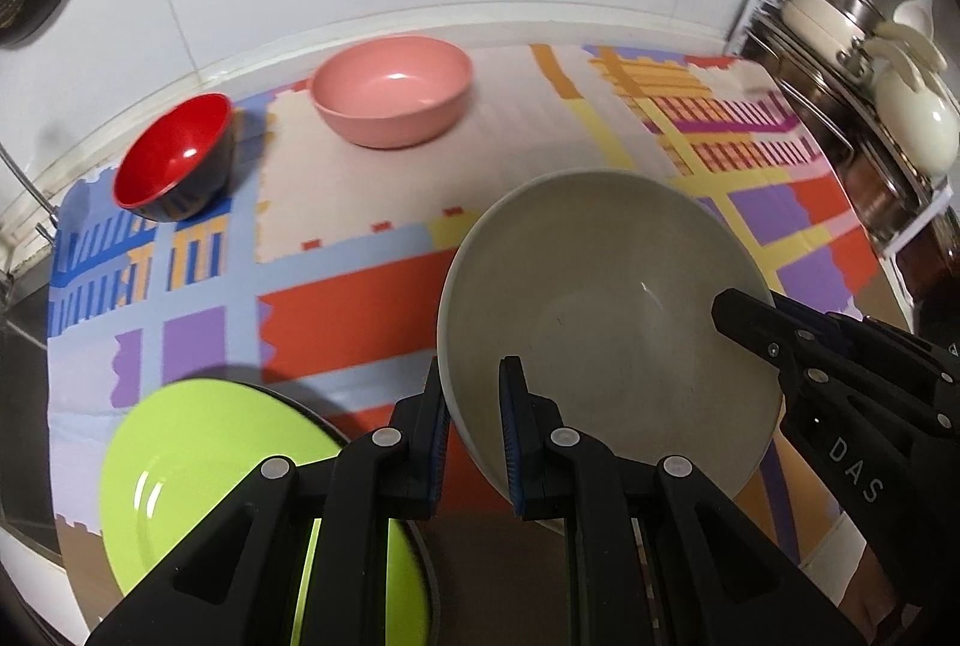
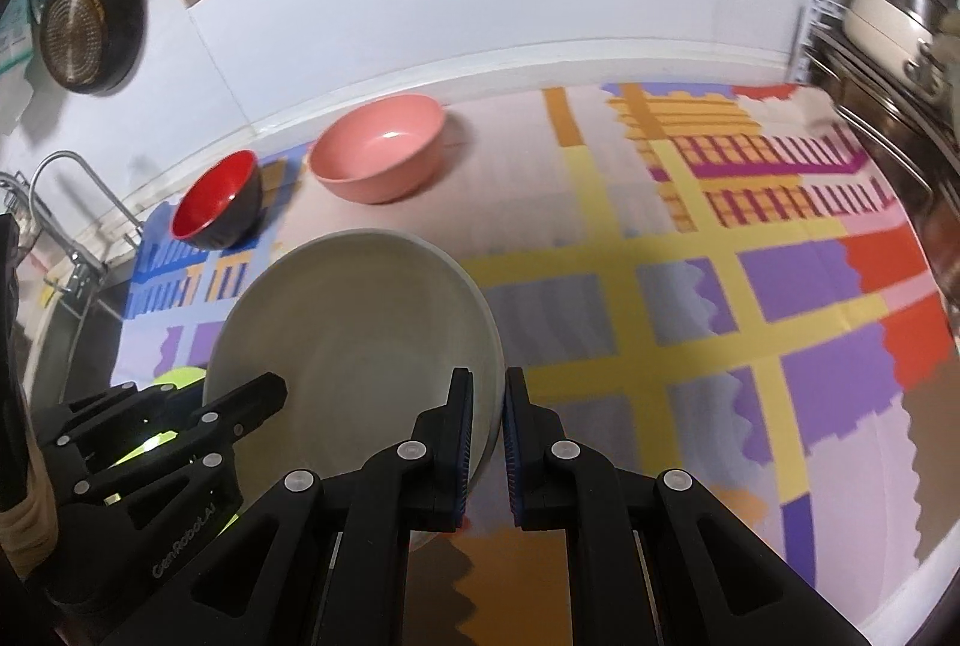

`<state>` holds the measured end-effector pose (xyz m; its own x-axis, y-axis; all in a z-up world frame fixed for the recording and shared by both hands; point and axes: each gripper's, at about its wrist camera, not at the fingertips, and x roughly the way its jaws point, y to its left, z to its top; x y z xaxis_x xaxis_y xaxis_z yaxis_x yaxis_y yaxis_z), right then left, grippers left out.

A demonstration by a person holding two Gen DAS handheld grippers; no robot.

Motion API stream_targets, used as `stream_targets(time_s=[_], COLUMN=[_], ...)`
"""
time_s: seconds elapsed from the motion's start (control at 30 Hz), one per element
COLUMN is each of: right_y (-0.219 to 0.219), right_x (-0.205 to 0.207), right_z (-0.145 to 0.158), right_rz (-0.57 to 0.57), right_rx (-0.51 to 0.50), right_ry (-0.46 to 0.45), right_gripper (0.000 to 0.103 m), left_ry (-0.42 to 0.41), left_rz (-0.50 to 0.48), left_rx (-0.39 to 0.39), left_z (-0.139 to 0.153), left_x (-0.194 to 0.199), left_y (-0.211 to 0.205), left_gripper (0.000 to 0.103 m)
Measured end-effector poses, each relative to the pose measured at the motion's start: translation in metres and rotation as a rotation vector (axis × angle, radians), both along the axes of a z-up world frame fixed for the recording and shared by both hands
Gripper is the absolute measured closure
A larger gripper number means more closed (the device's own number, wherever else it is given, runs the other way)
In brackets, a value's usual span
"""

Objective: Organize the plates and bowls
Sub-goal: 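Lift the white bowl and carry it over the green plate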

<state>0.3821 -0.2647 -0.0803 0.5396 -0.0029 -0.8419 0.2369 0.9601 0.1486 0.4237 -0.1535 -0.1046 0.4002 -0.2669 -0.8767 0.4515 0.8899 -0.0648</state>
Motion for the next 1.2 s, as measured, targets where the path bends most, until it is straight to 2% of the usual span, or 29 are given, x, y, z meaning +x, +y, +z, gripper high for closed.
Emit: stream_targets(time_s=[0.57, 1.2], right_y=[-0.041, -0.056], right_x=[-0.034, -0.046], right_z=[-0.020, -0.041], right_rz=[-0.053, -0.058], right_rx=[-0.002, 0.019], right_ry=[0.059, 0.112], right_gripper=[0.092, 0.091], left_ry=[0.058, 0.112], left_rz=[-0.051, -0.048], left_rx=[0.043, 0.070], left_z=[-0.024, -0.042], left_x=[-0.029, -0.036], left_y=[-0.044, -0.057], left_gripper=[0.086, 0.084])
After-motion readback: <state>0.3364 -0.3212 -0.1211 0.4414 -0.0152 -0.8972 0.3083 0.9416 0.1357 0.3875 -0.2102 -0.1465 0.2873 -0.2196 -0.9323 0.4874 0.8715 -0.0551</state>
